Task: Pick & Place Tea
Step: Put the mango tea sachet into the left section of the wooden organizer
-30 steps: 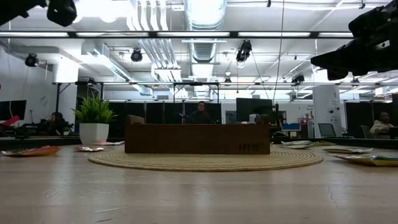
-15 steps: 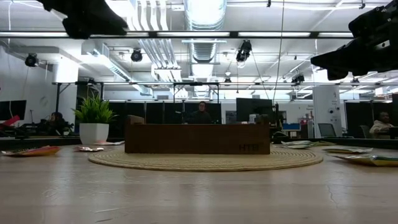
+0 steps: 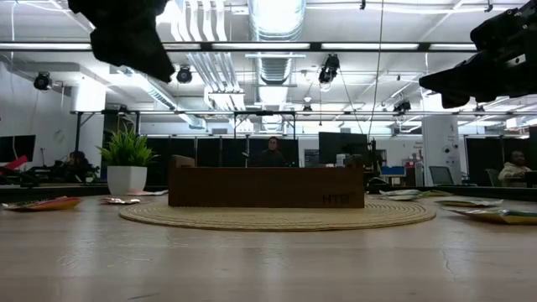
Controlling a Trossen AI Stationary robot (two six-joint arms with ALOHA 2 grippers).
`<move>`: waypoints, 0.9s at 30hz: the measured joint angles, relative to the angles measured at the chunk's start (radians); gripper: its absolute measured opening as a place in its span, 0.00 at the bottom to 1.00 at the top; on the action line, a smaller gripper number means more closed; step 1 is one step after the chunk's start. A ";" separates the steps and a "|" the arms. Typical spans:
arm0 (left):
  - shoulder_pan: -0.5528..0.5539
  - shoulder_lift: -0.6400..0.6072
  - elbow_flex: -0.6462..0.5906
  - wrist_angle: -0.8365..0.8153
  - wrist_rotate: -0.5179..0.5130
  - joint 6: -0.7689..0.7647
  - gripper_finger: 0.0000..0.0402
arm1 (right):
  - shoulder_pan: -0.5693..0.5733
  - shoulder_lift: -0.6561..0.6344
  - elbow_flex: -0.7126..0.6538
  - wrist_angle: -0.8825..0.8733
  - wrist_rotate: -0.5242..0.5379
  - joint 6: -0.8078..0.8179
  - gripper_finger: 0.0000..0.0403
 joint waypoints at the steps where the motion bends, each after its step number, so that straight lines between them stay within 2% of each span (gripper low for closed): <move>1: 0.000 0.019 0.017 -0.031 0.028 -0.018 0.29 | 0.000 0.000 0.000 0.000 0.000 0.000 0.02; 9: -0.001 0.176 0.130 -0.304 0.165 -0.157 0.29 | 0.000 0.000 0.000 0.000 0.000 0.000 0.02; 13: -0.002 0.232 0.134 -0.328 0.195 -0.265 0.29 | 0.000 0.000 0.000 0.000 0.000 0.000 0.02; 18: -0.026 0.272 0.111 -0.439 0.224 -0.403 0.29 | 0.000 0.000 0.000 0.000 0.000 0.000 0.02; 27: -0.069 0.305 0.030 -0.404 0.270 -0.518 0.29 | 0.000 0.000 0.000 0.000 0.000 0.000 0.02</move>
